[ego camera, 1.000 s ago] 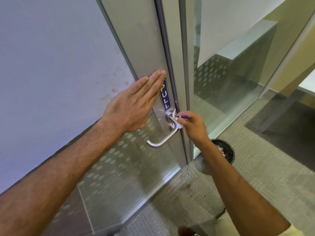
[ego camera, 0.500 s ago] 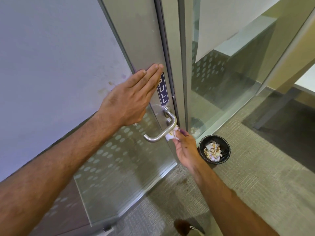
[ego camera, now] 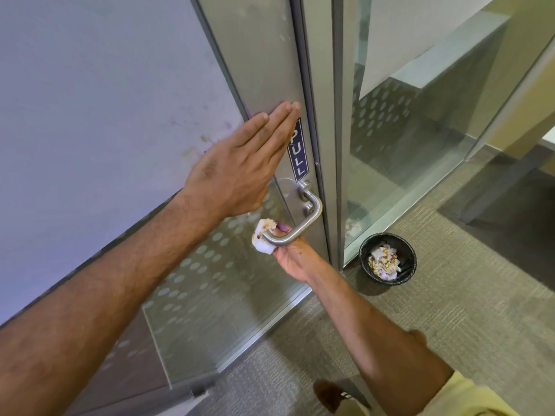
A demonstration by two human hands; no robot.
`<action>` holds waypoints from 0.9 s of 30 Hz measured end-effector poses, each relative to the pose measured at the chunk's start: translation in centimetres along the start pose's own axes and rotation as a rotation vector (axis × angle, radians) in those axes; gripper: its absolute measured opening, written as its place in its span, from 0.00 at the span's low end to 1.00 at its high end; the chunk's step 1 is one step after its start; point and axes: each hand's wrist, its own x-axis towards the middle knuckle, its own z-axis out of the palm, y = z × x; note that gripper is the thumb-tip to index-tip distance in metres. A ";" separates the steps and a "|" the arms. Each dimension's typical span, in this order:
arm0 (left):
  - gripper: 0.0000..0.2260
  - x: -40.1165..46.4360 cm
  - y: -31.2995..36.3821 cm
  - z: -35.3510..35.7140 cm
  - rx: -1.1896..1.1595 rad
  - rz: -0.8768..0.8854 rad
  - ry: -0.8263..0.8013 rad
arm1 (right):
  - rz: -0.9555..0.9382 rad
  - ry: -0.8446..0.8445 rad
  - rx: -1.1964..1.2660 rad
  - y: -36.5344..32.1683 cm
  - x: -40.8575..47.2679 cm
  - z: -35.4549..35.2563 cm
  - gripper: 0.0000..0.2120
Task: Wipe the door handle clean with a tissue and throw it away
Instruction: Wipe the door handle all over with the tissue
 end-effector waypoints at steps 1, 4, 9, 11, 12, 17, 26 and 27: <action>0.34 0.0 0.0 0.0 -0.003 -0.003 0.005 | 0.002 -0.034 -0.089 -0.1 -0.2 0.0 0.13; 0.34 0.0 0.1 0.0 -0.012 -0.013 0.005 | 0.026 0.044 -0.179 0.1 -1.4 -1.0 0.07; 0.34 0.0 0.1 0.2 -0.032 -0.028 0.013 | -0.168 0.459 -0.300 -2.1 -4.5 -4.0 0.06; 0.34 0.0 0.1 0.2 -0.035 -0.026 -0.001 | -0.347 0.724 -0.315 -4.1 -5.6 -4.1 0.03; 0.34 0.0 0.1 0.2 -0.034 -0.026 -0.003 | -0.451 0.785 -0.332 -5.2 -6.1 -3.7 0.02; 0.35 0.0 0.1 0.1 -0.040 -0.033 0.012 | -0.653 0.485 -0.593 -9.3 -6.1 2.3 0.12; 0.36 -0.1 0.3 0.5 -0.024 -0.008 0.025 | -0.563 0.489 -1.094 -5.7 -2.1 4.2 0.05; 0.36 -0.1 0.3 0.6 -0.023 -0.007 0.027 | -0.552 0.445 -1.120 -5.8 -2.5 4.3 0.05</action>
